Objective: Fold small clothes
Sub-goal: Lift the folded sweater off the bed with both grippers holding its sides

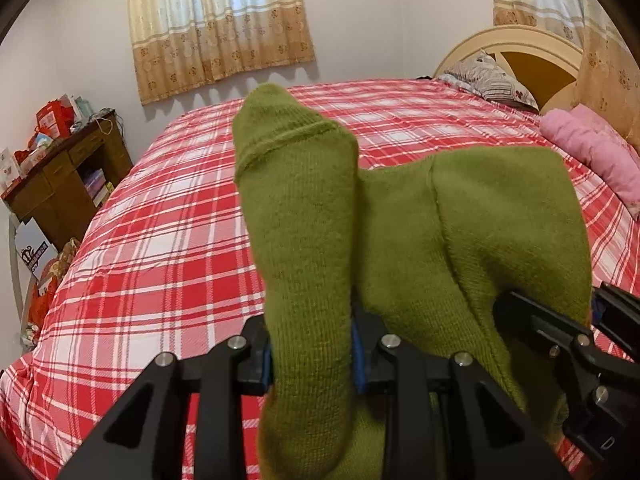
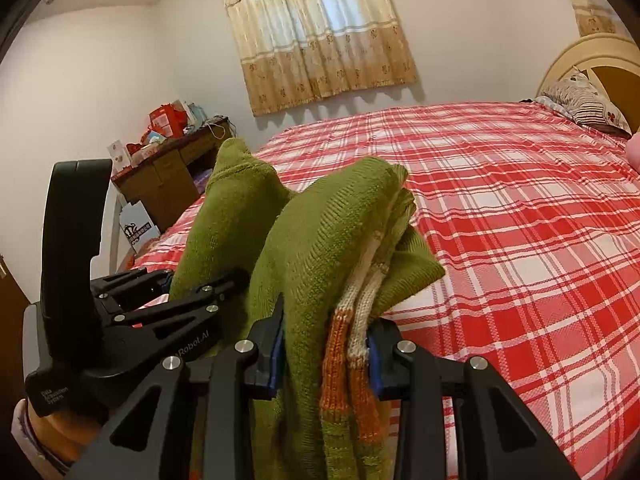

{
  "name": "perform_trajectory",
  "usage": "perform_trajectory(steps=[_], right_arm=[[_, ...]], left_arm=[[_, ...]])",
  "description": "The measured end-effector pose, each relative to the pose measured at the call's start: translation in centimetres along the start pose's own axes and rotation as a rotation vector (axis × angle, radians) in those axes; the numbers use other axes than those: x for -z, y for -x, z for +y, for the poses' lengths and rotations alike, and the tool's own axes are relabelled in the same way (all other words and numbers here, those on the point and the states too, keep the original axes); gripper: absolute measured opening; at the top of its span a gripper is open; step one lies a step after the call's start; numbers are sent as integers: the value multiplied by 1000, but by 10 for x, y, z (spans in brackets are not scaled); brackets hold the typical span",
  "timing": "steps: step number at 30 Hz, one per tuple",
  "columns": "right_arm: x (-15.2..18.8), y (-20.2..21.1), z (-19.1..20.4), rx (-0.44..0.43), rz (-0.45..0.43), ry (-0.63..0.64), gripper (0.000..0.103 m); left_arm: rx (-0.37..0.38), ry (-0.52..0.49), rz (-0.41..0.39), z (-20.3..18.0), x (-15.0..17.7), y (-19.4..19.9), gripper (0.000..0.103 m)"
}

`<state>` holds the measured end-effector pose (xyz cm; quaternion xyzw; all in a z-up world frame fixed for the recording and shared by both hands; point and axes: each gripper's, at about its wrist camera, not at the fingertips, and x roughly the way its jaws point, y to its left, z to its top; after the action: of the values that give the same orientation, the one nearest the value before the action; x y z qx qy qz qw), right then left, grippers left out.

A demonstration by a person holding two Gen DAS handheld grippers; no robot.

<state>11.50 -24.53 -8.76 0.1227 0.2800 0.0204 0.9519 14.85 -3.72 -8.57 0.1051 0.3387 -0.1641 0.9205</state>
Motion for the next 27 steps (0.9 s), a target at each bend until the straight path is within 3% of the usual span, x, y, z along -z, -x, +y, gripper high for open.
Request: perform_trajectory(steps=[16, 27], right_arm=[[-6, 2, 65, -121, -28, 63, 32], [-9, -23, 131, -257, -6, 90, 32]], left_arm=[[-75, 110, -42, 59, 15, 36, 30], [-191, 198, -51, 122, 33, 56, 30]])
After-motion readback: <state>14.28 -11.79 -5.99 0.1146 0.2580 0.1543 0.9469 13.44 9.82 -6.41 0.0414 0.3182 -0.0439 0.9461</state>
